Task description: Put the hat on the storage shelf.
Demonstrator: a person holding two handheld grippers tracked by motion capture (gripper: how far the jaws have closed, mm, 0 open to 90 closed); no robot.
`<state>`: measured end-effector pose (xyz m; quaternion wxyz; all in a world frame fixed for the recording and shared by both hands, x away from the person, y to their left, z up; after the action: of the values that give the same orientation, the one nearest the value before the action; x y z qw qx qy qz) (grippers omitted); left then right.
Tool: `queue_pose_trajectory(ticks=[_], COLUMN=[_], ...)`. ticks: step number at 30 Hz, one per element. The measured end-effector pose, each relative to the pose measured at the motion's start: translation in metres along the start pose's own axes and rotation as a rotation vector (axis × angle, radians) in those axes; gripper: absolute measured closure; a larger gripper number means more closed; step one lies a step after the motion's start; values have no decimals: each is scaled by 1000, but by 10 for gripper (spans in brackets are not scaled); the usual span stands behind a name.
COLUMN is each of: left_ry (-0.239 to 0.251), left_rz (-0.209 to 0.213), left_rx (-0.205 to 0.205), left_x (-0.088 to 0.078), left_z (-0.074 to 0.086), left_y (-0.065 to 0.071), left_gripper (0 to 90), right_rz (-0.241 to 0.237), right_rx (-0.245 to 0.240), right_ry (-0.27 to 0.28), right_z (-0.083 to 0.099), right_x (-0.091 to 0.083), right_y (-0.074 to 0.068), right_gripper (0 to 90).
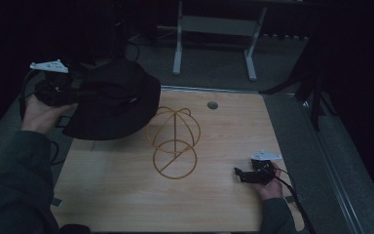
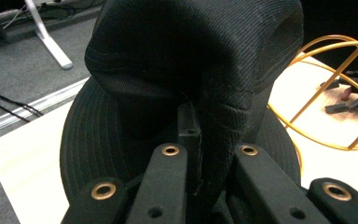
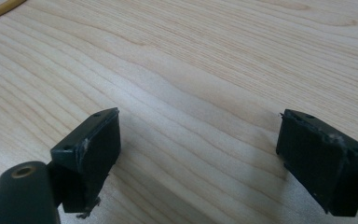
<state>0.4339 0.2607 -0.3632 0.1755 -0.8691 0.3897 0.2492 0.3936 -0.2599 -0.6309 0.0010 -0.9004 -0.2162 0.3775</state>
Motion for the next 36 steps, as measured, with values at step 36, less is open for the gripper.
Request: queue_pose_trajectory(ticks=[36], left_ry=[66], left_rz=[24], left_rx=[0], left_x=[-10], left_z=[-25], left_y=[1], left_gripper=[879], right_rz=[-1], right_rx=[1], right_ry=[0], right_z=[0], right_x=[0], right_y=[0], right_gripper=[135])
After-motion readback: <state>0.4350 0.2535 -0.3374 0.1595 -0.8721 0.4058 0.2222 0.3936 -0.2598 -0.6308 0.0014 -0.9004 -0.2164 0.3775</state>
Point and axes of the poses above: each handheld gripper's, and its own axes: x roughly forward along the jaws, z roughly out of its underside, y roughly to its right, the point moved 9 cm from there along x, roughly forward along the jaws, and after that the axes turned 13 degrees about x, right-handed, at the moved point
